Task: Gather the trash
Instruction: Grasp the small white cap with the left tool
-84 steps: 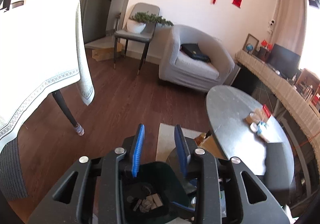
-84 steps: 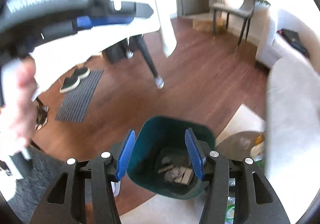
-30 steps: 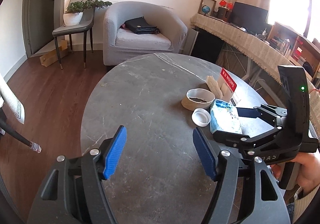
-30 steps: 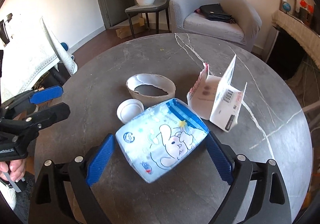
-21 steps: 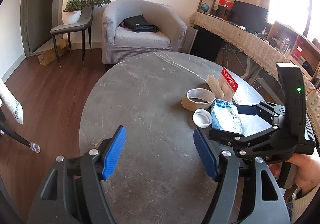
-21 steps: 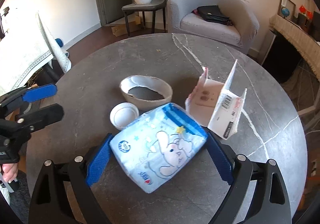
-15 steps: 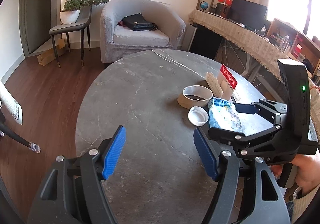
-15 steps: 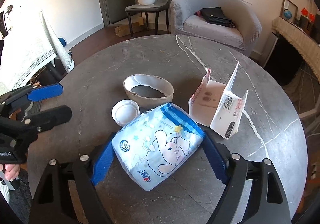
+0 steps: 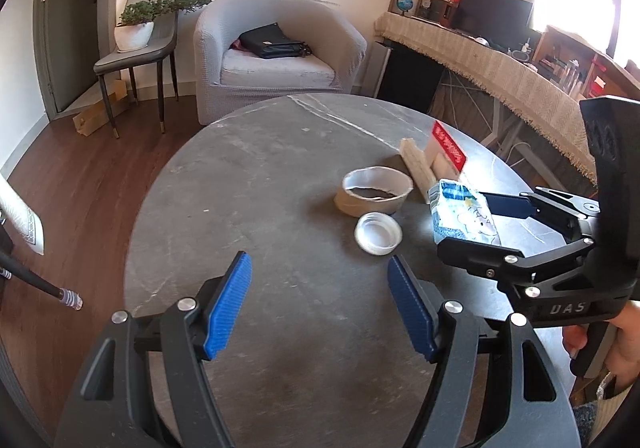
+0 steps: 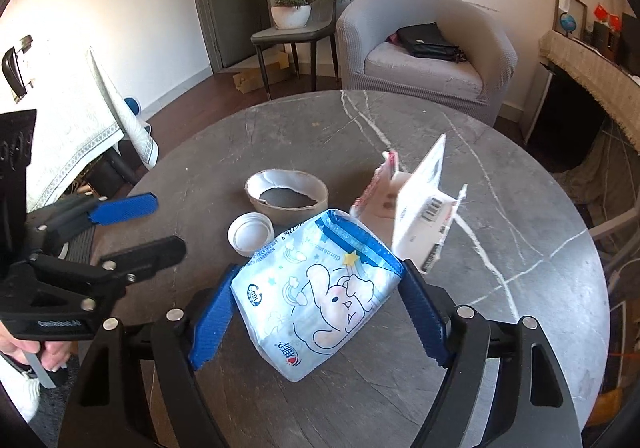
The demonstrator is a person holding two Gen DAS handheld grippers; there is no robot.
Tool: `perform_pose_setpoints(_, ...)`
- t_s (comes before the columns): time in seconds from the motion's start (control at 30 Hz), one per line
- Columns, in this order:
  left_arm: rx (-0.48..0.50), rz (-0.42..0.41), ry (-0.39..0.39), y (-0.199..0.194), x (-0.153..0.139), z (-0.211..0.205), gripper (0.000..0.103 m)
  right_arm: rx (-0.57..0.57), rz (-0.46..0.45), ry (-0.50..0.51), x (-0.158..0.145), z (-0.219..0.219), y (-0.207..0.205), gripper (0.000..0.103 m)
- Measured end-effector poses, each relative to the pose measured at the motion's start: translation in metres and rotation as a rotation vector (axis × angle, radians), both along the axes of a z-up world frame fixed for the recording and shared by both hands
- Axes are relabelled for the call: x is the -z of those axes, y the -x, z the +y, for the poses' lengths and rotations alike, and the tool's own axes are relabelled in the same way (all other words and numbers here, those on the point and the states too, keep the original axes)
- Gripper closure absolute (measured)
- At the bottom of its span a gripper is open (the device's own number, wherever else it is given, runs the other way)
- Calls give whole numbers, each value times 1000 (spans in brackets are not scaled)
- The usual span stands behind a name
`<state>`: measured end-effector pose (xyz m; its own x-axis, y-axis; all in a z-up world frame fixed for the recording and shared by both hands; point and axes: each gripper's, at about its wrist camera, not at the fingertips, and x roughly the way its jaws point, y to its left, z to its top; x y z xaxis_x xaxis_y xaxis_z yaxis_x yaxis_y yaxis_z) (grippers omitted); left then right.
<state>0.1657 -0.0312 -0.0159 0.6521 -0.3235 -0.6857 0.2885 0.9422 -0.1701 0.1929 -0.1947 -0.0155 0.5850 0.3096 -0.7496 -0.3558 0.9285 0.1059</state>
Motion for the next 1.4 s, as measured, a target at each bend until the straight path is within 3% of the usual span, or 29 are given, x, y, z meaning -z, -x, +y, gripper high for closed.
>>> perform_pose_setpoints(0.13,18,5,-26,-2,1,-18,30,20,-12,-29,-7,-17,3,23)
perform_pose_setpoints(0.4,9,46,-54,-16,9,-36,49,63,-13,-103,-10,-50,7,23)
perform_pose_setpoints(0.63,16,94,-57,-27,8,-46,50,71,-10,-128,-10,-60,11,23)
perform_pose_setpoints(0.97,14,74,-169,-36,10,-67,55,67,-23,-148,-14,-66,15,23)
perform_pose_setpoints(1.07,4,74,-162,-39,10,-66,59,62,-20,-149,-13,-65,15,23)
perform_pose_setpoints(1.17,27,79,-118,-41,10,-62,70,57,-10,-155,-10,-62,14,23)
perform_pose_setpoints(1.4,32,80,-105,-32,10,-56,70,59,7,-139,-7,-49,13,23)
